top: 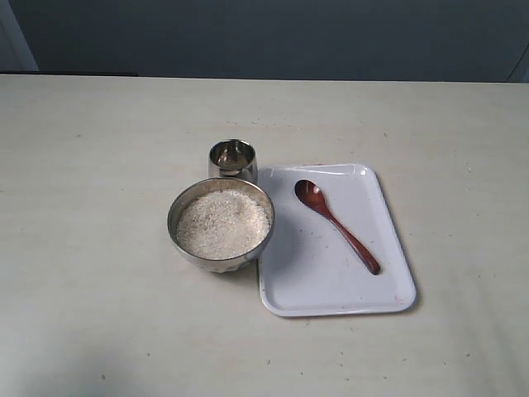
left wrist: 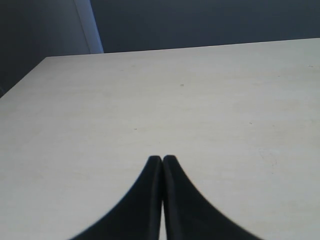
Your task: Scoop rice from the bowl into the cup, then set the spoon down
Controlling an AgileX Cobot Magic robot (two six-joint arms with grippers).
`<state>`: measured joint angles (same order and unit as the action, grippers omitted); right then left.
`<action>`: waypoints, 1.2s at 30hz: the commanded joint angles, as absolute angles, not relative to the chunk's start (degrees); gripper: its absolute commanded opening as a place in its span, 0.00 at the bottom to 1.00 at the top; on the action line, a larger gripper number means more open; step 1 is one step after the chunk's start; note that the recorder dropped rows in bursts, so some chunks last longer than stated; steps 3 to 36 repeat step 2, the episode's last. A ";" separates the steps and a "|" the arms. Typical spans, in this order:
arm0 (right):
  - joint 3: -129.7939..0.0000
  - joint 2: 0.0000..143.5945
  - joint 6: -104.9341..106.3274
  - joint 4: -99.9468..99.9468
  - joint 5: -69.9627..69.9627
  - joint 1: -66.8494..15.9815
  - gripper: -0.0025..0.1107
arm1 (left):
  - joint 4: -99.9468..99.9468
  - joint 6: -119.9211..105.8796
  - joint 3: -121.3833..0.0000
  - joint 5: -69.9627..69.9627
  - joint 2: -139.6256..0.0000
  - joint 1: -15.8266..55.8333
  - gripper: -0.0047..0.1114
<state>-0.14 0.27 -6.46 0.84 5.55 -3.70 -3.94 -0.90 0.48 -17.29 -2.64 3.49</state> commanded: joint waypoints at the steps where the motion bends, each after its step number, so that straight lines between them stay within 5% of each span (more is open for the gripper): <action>1: 0.00 0.00 -6.13 0.96 5.53 -3.32 0.24 | -3.99 -0.54 0.00 -16.63 -2.70 3.59 0.04; 36: 0.00 0.00 -6.13 0.96 5.53 -3.32 0.24 | -3.99 -0.54 0.00 -16.63 -2.70 3.59 0.04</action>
